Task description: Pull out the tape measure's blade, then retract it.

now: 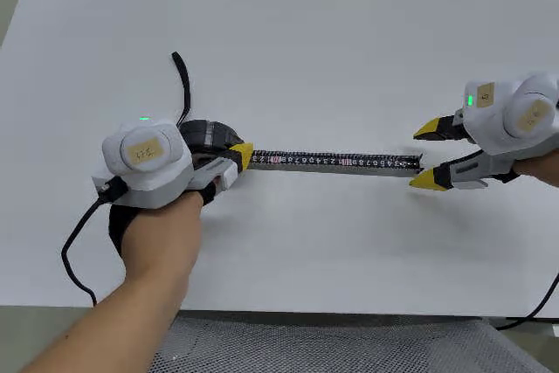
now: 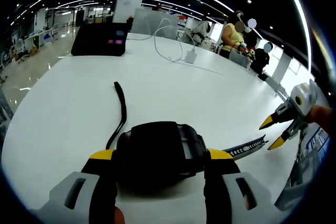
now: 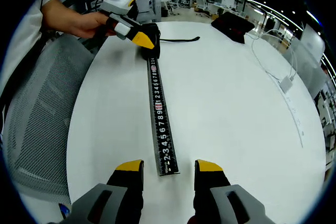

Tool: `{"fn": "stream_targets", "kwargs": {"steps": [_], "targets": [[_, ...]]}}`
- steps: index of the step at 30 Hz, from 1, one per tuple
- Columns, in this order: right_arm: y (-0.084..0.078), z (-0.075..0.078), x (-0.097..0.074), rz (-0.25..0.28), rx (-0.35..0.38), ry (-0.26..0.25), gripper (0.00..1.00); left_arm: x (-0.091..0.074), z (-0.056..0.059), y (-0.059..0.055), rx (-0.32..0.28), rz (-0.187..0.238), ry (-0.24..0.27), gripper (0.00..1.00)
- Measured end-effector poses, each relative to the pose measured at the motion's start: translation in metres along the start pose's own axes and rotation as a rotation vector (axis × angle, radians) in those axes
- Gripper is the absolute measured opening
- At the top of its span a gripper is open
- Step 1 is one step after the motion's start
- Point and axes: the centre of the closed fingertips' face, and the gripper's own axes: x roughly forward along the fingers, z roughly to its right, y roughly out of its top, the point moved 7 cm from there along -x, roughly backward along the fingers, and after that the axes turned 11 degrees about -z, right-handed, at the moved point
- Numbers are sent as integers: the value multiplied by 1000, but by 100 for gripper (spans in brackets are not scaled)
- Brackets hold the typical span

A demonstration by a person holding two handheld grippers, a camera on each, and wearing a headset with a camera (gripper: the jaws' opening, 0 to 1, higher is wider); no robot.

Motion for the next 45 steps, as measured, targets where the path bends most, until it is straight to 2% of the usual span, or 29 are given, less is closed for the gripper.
{"fn": "stream_targets", "kwargs": {"steps": [5, 20, 37, 45], "targets": [[-2, -1, 5, -55, -55, 17, 26, 0, 0, 0, 0, -1, -1, 63], [-4, 3, 8, -90, -86, 34, 13, 0, 0, 0, -3, -3, -1, 63], [-3, 2, 10, -99, -84, 31, 11, 0, -1, 1, -34, 0, -3, 64], [-3, 2, 11, -99, -78, 27, 11, 0, 0, 1, -23, -5, -1, 63]]}}
